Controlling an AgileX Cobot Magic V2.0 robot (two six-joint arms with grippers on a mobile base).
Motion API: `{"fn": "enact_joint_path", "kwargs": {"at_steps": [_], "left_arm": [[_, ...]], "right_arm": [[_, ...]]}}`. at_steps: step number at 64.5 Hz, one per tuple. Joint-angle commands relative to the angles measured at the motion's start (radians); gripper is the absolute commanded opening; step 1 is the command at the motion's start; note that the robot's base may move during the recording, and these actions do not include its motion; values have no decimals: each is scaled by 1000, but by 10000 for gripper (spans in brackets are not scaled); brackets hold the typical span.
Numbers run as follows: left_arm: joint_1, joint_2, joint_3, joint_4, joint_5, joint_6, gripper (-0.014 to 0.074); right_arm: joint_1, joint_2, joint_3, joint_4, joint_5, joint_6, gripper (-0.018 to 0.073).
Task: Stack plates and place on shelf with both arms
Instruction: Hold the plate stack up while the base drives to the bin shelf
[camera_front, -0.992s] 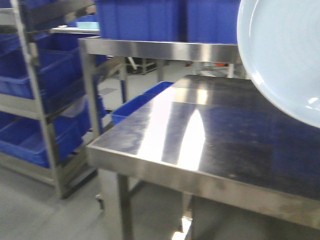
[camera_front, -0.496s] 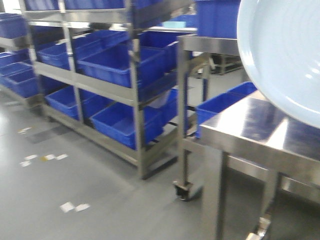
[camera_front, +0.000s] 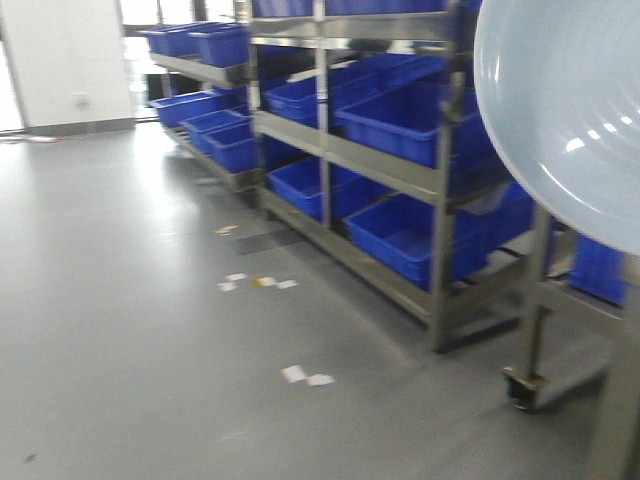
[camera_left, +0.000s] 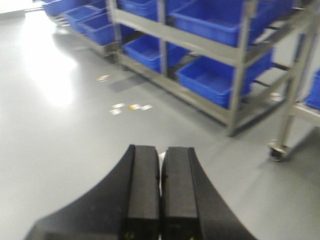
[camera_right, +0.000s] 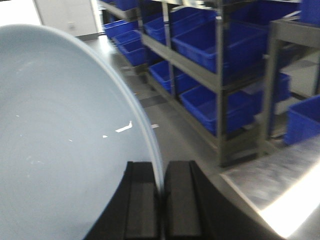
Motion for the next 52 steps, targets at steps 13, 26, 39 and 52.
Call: {"fn": "enact_joint_path", "kwargs": {"at_steps": [13, 26, 39, 52], "left_arm": [[3, 5, -31, -2, -92, -3, 83], [3, 5, -31, -2, -92, -3, 83], [3, 5, -31, -2, -92, -3, 83], [3, 5, -31, -2, -92, -3, 83]], "right_arm": [[-4, 6, -32, 11, -108, -4, 52], [-4, 6, -32, 11, -108, -4, 52], [-4, 6, -32, 11, -108, -4, 52], [-4, 6, -32, 11, -108, -4, 52]]}}
